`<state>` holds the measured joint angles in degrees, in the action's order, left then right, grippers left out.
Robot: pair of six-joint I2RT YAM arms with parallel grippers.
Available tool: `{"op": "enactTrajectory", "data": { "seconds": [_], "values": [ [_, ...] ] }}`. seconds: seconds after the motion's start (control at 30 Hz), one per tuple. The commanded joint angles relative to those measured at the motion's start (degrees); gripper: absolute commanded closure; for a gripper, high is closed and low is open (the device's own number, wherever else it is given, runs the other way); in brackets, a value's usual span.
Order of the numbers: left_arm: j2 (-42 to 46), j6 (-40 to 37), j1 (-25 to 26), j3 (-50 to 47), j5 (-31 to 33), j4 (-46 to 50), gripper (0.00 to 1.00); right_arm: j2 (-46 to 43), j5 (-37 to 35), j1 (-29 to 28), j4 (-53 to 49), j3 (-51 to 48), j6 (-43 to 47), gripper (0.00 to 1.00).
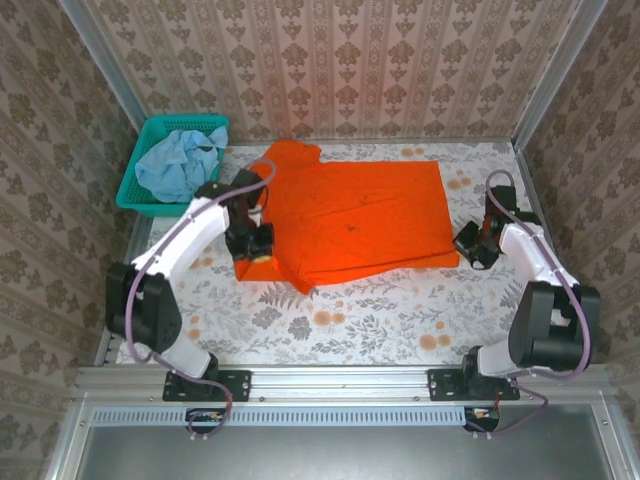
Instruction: Fold and stack the t-shirts
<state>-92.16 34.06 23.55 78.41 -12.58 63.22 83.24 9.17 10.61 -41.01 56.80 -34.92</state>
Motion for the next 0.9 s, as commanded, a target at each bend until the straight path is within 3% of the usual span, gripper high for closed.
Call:
{"op": "enactTrajectory", "data": {
  "seconds": [0.0,0.4,0.87],
  "values": [
    [-7.7,-4.6,-2.3,9.6,-1.8,2.9,1.0,5.2,-3.2,-0.1,-2.0,4.6,0.5,1.0],
    [-32.9,-8.4,-8.0,38.2,-0.1,10.1,1.0,22.0,-4.2,-0.1,-2.7,15.4,-0.3,1.0],
    [-42.9,-9.5,-12.0,51.7,2.6,9.9,1.0,27.6,-3.4,-1.0,-3.9,21.4,-0.8,1.0]
  ]
}}
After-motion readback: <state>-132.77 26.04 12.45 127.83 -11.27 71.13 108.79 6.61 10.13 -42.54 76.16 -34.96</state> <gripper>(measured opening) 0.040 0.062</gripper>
